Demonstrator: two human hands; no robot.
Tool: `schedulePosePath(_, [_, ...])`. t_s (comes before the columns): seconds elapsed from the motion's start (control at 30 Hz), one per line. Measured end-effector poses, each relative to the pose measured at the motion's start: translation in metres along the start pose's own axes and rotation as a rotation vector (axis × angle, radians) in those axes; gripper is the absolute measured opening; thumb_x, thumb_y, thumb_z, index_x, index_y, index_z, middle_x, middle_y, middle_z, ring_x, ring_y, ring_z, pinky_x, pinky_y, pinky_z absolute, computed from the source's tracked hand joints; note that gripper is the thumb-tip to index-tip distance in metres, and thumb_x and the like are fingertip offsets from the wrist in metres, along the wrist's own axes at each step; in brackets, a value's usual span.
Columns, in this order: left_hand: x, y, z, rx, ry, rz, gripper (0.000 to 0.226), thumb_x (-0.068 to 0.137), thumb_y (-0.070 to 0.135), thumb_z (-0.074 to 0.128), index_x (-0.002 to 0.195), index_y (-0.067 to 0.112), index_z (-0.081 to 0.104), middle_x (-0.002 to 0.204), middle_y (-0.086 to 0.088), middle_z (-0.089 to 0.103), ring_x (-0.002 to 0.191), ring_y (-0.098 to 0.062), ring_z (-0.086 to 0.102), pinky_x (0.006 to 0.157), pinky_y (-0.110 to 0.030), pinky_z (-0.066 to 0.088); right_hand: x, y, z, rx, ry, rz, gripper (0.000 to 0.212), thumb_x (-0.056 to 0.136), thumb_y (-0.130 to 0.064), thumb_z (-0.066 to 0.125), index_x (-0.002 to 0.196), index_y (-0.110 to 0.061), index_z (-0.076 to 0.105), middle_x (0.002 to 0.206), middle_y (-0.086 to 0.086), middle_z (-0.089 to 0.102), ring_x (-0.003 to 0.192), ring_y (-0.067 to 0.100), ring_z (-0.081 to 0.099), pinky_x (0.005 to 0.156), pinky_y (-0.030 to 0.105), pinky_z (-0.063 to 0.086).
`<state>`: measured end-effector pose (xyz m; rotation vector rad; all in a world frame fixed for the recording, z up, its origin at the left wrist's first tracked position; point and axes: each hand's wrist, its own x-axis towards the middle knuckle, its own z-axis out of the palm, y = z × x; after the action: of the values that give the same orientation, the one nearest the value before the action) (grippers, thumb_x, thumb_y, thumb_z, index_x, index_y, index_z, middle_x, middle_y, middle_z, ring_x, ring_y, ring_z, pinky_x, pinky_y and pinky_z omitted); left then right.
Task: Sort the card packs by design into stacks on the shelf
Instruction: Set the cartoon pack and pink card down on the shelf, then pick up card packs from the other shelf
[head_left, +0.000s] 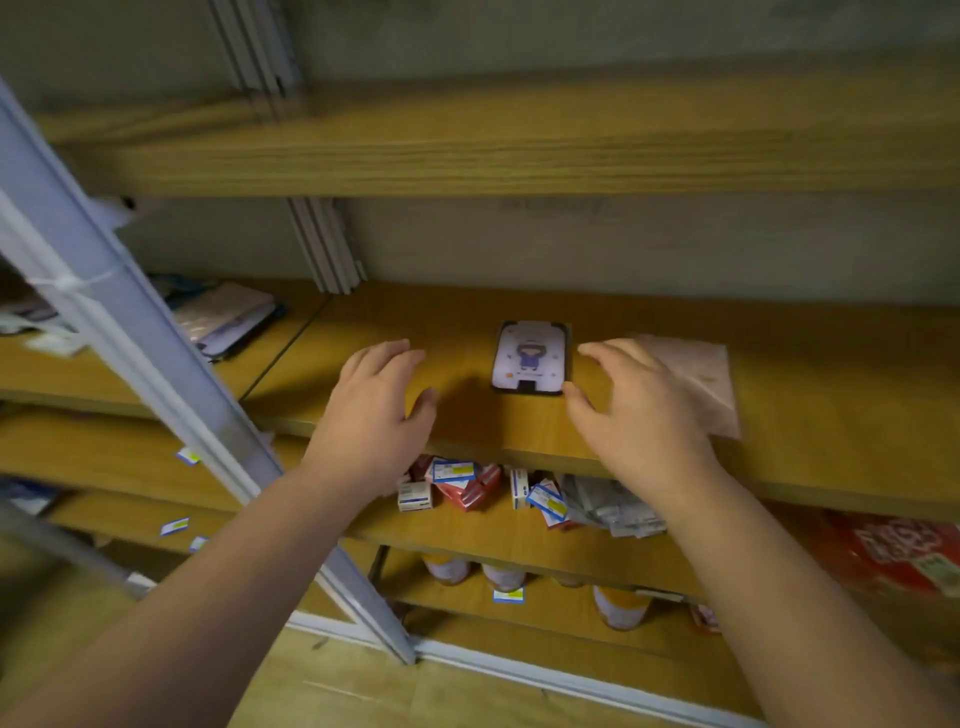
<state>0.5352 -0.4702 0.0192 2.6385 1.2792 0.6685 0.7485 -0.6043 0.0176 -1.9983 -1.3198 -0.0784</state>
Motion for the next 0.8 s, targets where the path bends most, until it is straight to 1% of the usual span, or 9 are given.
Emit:
schedulePosePath(0.07, [-0.009,-0.015,-0.012,-0.006,-0.014,-0.007,0.052,0.097,0.037,0.053,0.145,0.017,0.049,0.154,-0.002,0.043,0.147,-0.021,0.028,0.118,-0.039,0.026,-0.001,-0.024,0.015,0.008,-0.031,-0.059,0.042,0.091,-0.030,0.065,0.130,-0.015,0.062,0.126,0.002,0.061,0.114,0.020,0.057,0.090,0.030,0.045])
schedulePosePath(0.17, [-0.021,-0.039,-0.032,-0.047,0.000,-0.018,0.052,0.098,0.033,0.056,0.145,0.015,0.049,0.157,-0.003,0.041,0.150,-0.020,0.023,0.120,-0.041,0.026,0.000,-0.058,0.035,0.005,-0.072,-0.096,0.048,0.093,-0.037,0.062,0.137,-0.019,0.056,0.133,-0.002,0.057,0.122,0.018,0.052,0.097,0.032,0.045])
schedulePosePath(0.3, [-0.040,-0.079,-0.064,-0.073,0.061,0.016,0.050,0.097,0.032,0.058,0.145,0.017,0.051,0.157,0.000,0.041,0.149,-0.016,0.026,0.117,-0.038,0.032,-0.001,-0.107,0.060,-0.009,-0.099,-0.141,0.051,0.093,-0.041,0.061,0.140,-0.024,0.051,0.136,-0.006,0.052,0.125,0.015,0.048,0.094,0.027,0.039])
schedulePosePath(0.4, [-0.059,-0.119,-0.092,-0.095,0.080,0.118,0.047,0.096,0.028,0.060,0.142,0.018,0.055,0.151,0.002,0.049,0.145,-0.013,0.036,0.114,-0.038,0.038,-0.007,-0.151,0.080,-0.023,-0.110,-0.194,0.051,0.093,-0.040,0.061,0.140,-0.022,0.052,0.136,-0.006,0.052,0.126,0.015,0.048,0.097,0.025,0.036])
schedulePosePath(0.47, [-0.074,-0.150,-0.111,-0.093,0.099,0.153,0.045,0.095,0.027,0.059,0.138,0.017,0.058,0.144,0.003,0.056,0.138,-0.012,0.046,0.110,-0.036,0.042,-0.013,-0.185,0.094,-0.043,-0.106,-0.218,0.050,0.093,-0.039,0.062,0.138,-0.021,0.053,0.135,-0.004,0.053,0.126,0.016,0.048,0.099,0.026,0.036])
schedulePosePath(0.53, [-0.091,-0.184,-0.132,-0.092,0.125,0.154,0.040,0.095,0.029,0.053,0.133,0.020,0.063,0.131,0.006,0.064,0.124,-0.010,0.056,0.099,-0.031,0.050,-0.022,-0.222,0.110,-0.046,-0.100,-0.231,0.050,0.092,-0.040,0.062,0.137,-0.021,0.055,0.134,-0.005,0.054,0.126,0.016,0.048,0.098,0.025,0.036])
schedulePosePath(0.63, [-0.113,-0.241,-0.162,-0.086,0.207,0.168,0.033,0.095,0.027,0.051,0.121,0.019,0.069,0.112,0.007,0.069,0.103,-0.010,0.063,0.084,-0.027,0.054,-0.041,-0.278,0.139,-0.040,-0.107,-0.269,0.051,0.090,-0.047,0.058,0.137,-0.028,0.052,0.132,-0.013,0.052,0.121,0.003,0.044,0.093,0.019,0.033])
schedulePosePath(0.7, [-0.123,-0.278,-0.178,-0.054,0.253,0.093,0.035,0.094,0.031,0.052,0.124,0.021,0.068,0.116,0.006,0.069,0.108,-0.009,0.061,0.088,-0.027,0.052,-0.050,-0.311,0.161,-0.034,-0.137,-0.303,0.051,0.090,-0.048,0.057,0.137,-0.029,0.051,0.130,-0.014,0.052,0.120,0.001,0.043,0.094,0.018,0.032])
schedulePosePath(0.8, [-0.132,-0.329,-0.195,0.022,0.232,-0.044,0.048,0.095,0.040,0.053,0.140,0.022,0.057,0.139,0.002,0.060,0.131,-0.014,0.049,0.103,-0.027,0.038,-0.053,-0.357,0.192,-0.040,-0.168,-0.322,0.052,0.092,-0.045,0.060,0.139,-0.024,0.051,0.132,-0.009,0.053,0.125,0.010,0.045,0.098,0.023,0.033])
